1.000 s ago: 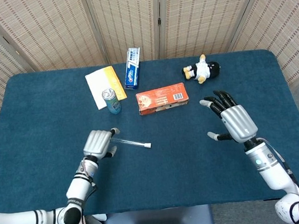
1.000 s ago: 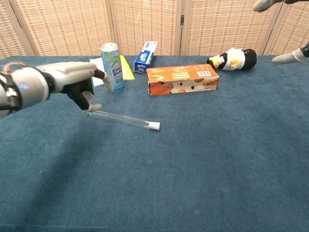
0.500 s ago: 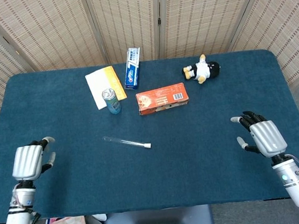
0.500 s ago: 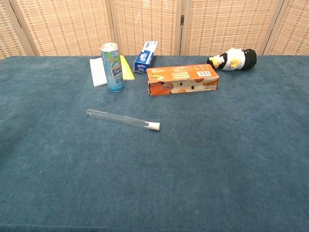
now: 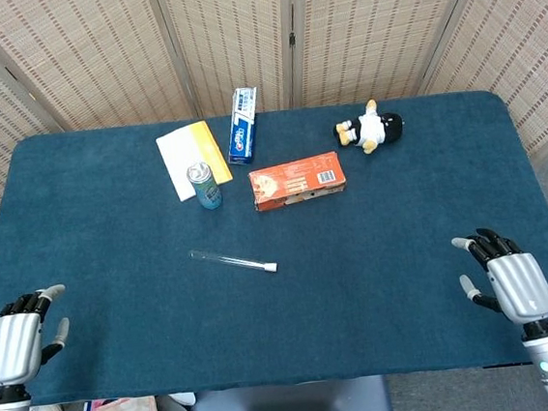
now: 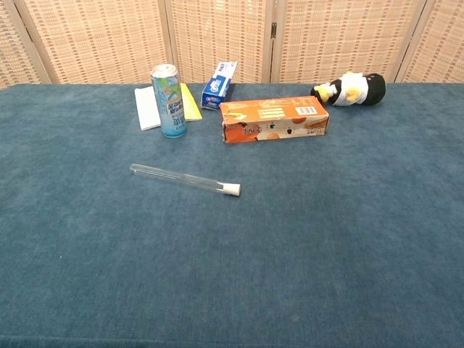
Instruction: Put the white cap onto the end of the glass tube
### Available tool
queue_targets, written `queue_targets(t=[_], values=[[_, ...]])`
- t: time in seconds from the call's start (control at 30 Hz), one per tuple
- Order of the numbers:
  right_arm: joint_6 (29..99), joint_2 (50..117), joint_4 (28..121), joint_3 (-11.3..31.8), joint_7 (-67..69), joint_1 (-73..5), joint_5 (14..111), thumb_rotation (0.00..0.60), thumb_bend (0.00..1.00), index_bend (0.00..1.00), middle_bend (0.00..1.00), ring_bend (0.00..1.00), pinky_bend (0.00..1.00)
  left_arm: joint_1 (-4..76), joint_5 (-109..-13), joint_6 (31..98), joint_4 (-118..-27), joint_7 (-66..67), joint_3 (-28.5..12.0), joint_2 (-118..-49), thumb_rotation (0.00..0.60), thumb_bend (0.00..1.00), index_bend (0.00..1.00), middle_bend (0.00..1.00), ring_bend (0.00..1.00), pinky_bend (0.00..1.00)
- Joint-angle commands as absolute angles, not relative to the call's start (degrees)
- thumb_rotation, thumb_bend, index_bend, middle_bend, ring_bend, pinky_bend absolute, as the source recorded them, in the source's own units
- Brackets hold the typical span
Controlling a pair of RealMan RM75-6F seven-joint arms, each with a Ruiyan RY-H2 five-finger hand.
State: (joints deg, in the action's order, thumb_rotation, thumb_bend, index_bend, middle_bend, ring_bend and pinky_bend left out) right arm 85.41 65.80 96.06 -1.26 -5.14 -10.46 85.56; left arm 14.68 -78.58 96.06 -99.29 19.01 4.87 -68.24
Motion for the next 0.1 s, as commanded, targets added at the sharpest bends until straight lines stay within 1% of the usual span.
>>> queue_targets(t=[0.03, 0.1], values=[[85.8, 65.7, 96.5, -1.4, -5.7, -9.7, 85.6, 0.600, 0.37, 0.25, 0.28, 0.16, 0.28, 13.7, -79.6, 96.3, -100.2, 20.4, 4.1, -68.8, 0.600, 0.36, 0.29, 0.39, 0.36, 0.45], [85.9, 65.5, 96.8, -1.4, -5.9, -9.2, 85.5, 0.600, 0.37, 0.25, 0.28, 0.16, 0.28, 13.4, -79.9, 96.1, -100.6, 20.6, 3.8, -68.8, 0.600, 0.36, 0.29, 0.39, 0.36, 0.44]])
